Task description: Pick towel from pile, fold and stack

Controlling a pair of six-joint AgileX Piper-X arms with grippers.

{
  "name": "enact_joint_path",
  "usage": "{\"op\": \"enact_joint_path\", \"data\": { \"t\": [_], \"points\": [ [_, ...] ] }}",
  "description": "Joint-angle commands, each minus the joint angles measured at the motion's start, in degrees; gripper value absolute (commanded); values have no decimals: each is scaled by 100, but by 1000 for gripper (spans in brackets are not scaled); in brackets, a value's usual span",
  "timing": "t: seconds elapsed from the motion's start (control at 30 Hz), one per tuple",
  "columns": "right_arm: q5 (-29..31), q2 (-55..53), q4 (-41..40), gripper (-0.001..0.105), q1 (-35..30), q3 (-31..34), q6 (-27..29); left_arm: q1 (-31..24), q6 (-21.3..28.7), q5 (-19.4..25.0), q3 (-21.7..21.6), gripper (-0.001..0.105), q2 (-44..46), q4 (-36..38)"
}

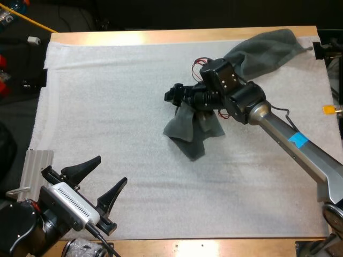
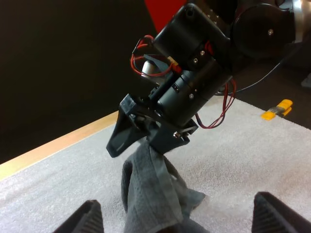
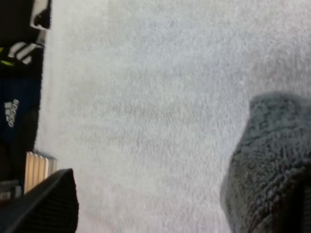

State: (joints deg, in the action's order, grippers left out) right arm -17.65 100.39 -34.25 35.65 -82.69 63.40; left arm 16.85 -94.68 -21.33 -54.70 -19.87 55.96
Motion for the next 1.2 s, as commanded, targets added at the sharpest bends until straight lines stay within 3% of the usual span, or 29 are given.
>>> {"op": "enact_joint_path", "data": {
  "t": [0.0, 0.07, 0.17, 0.3, 0.4, 0.53, 0.67, 0.73, 0.87, 1.03, 1.17],
  "points": [
    [-43, 7, -165, 79, -11, -60, 84, 31, -111, -38, -31, 60, -3, -62],
    [-136, 85, -322, 79, -11, -60, 84, 31, -147, -38, -31, 60, -3, -62],
    [-1046, 261, -635, 79, 62, -60, 91, 31, -145, -38, -31, 60, -3, -62],
    [-1700, 311, -337, 79, 208, -60, 277, 31, -145, -38, -31, 60, -3, -62],
    [-1295, 311, 279, 79, 344, -102, 322, 31, -145, -38, -31, 60, -3, -62],
    [-284, 311, 1062, 79, 464, -263, 273, 31, -145, -38, -31, 60, -3, -62],
    [562, 311, 2716, 79, 433, -329, -712, 31, -178, -38, -31, 60, -3, -62],
    [640, 311, 2964, 79, 434, -329, -778, 31, -185, -84, -31, 60, -3, -62],
    [308, 311, 2729, 79, 434, -329, -731, 31, -185, -170, -31, 60, -3, -36],
    [-252, 266, 1867, 79, 434, -329, -95, 31, -185, -169, -31, 60, -3, 132],
    [-226, 162, 902, 79, 434, -329, 386, 31, -139, -169, -31, 60, -3, 391]
  ]
}}
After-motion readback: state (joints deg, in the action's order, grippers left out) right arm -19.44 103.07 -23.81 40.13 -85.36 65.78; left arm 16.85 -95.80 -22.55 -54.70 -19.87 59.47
